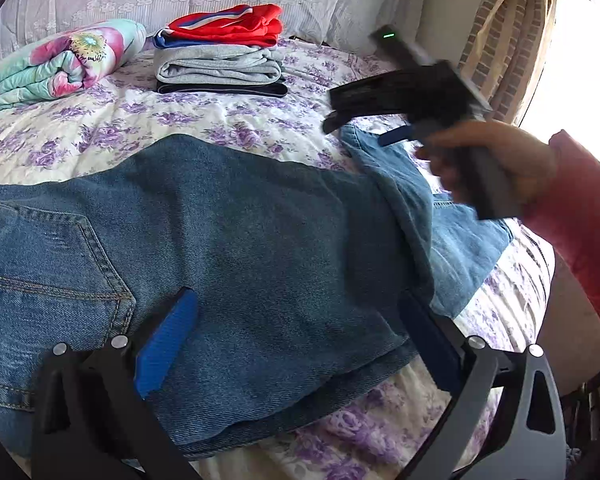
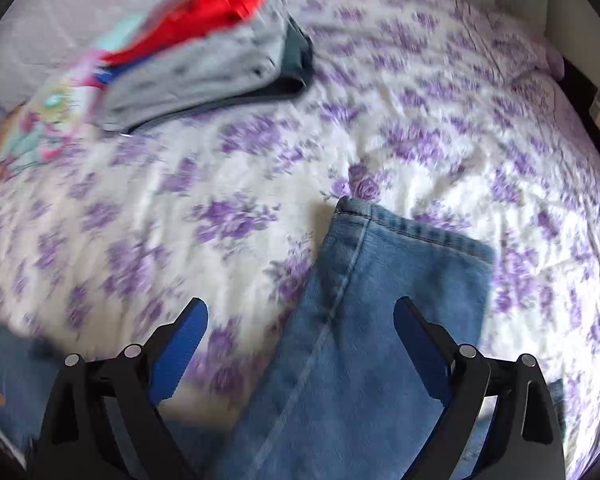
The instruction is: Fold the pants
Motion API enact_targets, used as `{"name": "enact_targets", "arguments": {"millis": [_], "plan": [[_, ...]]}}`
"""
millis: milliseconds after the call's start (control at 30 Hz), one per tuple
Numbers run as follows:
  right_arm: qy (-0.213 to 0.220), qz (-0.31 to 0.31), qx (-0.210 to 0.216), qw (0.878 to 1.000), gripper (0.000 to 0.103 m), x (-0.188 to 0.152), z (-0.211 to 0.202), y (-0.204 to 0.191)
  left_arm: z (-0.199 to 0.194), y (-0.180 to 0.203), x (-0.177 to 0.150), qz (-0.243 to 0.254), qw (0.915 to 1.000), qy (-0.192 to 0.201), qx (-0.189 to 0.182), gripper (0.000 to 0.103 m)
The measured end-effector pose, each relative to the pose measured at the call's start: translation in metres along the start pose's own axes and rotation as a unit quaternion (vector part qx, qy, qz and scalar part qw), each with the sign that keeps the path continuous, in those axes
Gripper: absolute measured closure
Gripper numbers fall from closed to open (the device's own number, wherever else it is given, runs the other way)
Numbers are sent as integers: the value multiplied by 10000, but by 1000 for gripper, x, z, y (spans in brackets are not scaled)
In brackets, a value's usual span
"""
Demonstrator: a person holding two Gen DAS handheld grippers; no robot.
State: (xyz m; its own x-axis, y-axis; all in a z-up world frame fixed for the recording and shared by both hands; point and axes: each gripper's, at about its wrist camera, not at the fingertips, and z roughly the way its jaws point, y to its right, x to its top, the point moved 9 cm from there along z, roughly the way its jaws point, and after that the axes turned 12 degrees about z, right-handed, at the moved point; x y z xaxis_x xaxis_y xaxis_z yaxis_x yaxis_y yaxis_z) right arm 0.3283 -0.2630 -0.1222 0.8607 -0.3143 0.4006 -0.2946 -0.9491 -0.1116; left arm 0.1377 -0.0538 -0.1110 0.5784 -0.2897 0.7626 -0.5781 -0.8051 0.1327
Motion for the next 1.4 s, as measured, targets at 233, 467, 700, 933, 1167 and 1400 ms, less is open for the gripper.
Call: {"name": "enact_targets", "arguments": {"millis": [233, 467, 700, 933, 1167, 1400], "plan": [[105, -66, 8, 9999, 36, -5, 10, 17, -7, -1, -1, -72, 9995, 149, -264, 5], [519, 184, 715, 9959, 90, -7, -38, 45, -8, -1, -1, -102, 9992, 199, -337, 5], [1512, 1334, 2156, 9554, 91, -62, -149, 156, -8, -1, -1, -79, 9994, 173, -305, 5], [968, 2568, 2298, 9337, 86, -176, -111, 275, -6, -2, -1, -61, 9996, 126, -257, 5], [1995, 1572, 2369, 9377, 80, -150, -163, 230, -4, -3, -2, -18, 9998, 67, -189, 5], [1492, -392, 1039, 9825, 50, -150, -102, 154, -4, -2, -3, 35, 9999, 0, -112, 5]]}}
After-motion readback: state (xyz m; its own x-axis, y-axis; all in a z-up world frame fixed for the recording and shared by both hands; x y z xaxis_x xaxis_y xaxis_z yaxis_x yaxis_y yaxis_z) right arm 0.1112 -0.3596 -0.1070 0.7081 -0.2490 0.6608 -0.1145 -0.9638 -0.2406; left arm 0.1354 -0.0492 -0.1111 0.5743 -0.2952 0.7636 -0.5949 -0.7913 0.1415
